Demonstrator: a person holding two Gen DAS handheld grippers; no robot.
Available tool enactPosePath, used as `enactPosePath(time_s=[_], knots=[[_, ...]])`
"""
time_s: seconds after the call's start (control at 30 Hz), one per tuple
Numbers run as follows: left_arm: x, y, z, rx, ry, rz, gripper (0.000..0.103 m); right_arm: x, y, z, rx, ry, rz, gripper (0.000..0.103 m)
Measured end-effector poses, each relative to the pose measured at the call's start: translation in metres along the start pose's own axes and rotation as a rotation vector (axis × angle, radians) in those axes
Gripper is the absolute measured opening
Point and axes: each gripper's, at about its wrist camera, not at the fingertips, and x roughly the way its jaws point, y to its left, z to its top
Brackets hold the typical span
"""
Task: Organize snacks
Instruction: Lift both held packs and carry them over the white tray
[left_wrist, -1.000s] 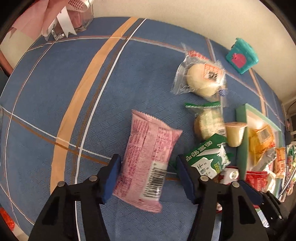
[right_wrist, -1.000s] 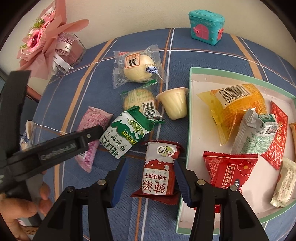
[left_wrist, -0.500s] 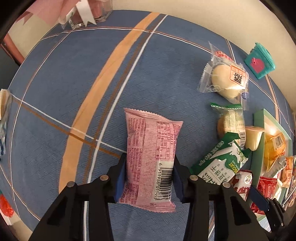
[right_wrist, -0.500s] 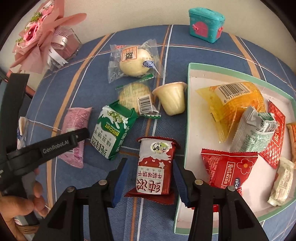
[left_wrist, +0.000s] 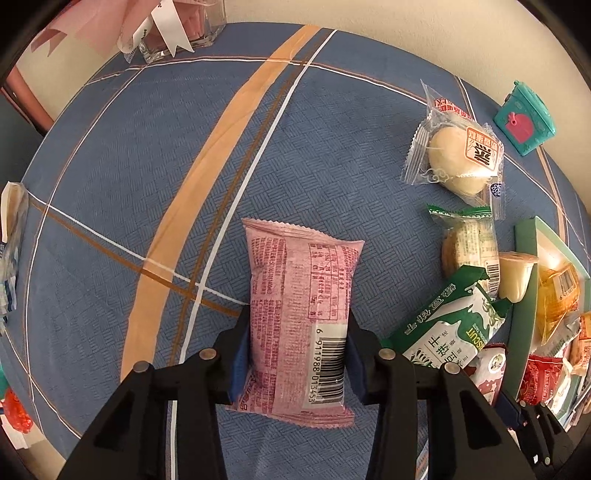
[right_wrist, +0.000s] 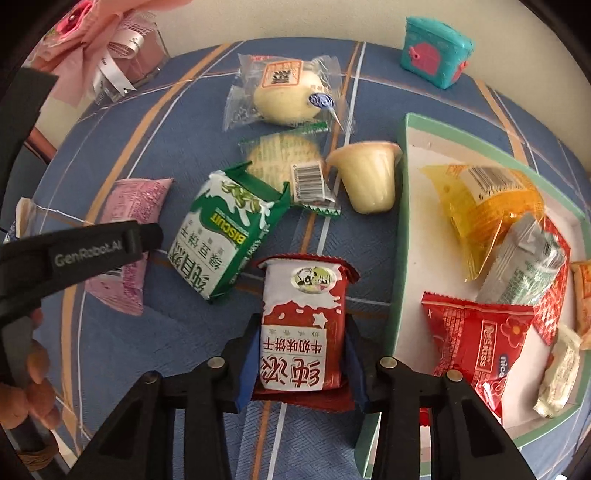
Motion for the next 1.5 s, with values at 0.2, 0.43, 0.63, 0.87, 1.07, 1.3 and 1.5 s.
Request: enactPosePath(time_s=[0.2,0.43,0.63,0.87,1.07,1.3,1.5], knots=[[0.007,-0.012,0.002,0.011,-0.026,0.017,0.046,0.001,0.008,-0.003,-0.02,-0.013,-0.025,0.043],[0.001,-0.009,0.004,-0.013,-0.03,0.004,0.041,0.002,0.012,-0.007,-0.008,-0.014,-0.01,0.042],[-0.022,-0.005,0.007,-0.025,-0.084,0.001,0.04,-0.008,0.009,-0.004,0.012,-0.015,0.033,0.042],[-0.066,-0.001,0.009,-0.041,-0.188,-0.016,0.04,-0.044,0.003,0.0,0.039,-0.093,0.087,0.042],[-0.109,0.004,0.004,-0.041,-0.299,-0.006,0.04,-0.083,-0.003,0.0,0.044,-0.191,0.136,0.042],[-0.143,-0.007,-0.004,-0.027,-0.383,0.004,0.04,-0.107,-0.007,0.001,0.046,-0.234,0.158,0.042],[-0.156,-0.023,-0.011,-0.016,-0.408,-0.018,0.04,-0.11,-0.015,0.0,0.06,-0.23,0.168,0.042]])
